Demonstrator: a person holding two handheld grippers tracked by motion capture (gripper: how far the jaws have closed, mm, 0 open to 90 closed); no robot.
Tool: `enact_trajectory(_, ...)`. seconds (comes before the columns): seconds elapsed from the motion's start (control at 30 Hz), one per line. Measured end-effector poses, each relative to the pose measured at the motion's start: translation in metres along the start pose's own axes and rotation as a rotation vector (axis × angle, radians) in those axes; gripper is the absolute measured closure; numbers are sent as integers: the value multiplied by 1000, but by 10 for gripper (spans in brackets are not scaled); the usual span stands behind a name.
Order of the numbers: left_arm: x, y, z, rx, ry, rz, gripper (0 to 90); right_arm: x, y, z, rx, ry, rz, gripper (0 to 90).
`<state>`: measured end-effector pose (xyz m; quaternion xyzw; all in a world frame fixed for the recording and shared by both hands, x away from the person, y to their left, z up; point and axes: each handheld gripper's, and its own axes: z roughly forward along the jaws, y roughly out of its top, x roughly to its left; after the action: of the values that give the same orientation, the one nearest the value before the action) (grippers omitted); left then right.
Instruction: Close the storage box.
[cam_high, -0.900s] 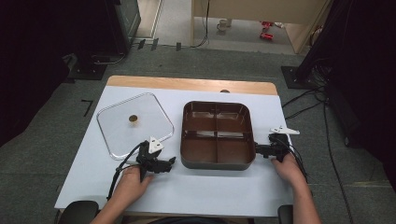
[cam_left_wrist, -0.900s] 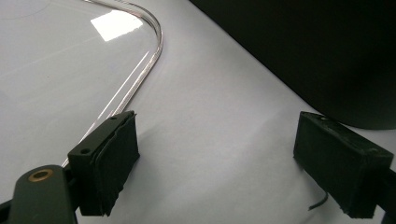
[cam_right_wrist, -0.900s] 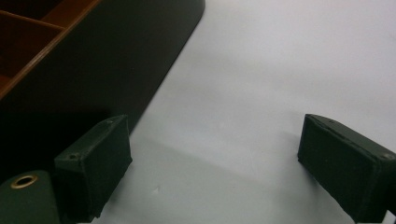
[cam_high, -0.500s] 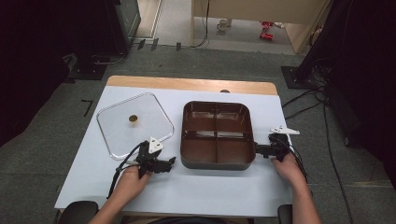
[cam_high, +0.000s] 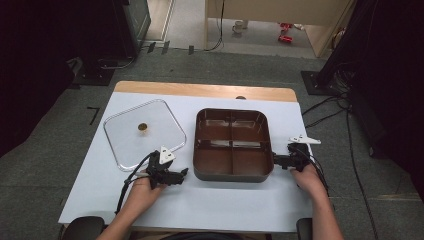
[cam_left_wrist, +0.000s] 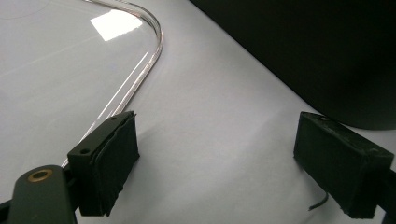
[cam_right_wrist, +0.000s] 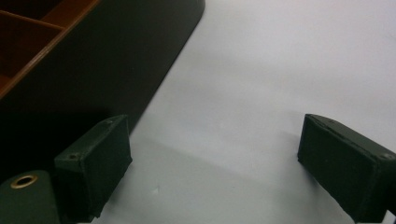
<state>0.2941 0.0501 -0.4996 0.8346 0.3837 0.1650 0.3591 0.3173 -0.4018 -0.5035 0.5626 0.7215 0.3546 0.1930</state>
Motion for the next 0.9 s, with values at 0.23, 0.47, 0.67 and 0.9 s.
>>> enact_trajectory(0.23,0,0,0,0,1,1,136,0,0,0,0,0,0,91)
enact_trajectory(0.47,0,0,0,2,2,1,135,0,0,0,0,0,0,91)
enact_trajectory(0.67,0,1,0,4,2,3,133,0,0,0,0,0,0,90)
enact_trajectory(0.9,2,5,0,35,-13,3,137,0,0,0,0,0,0,90)
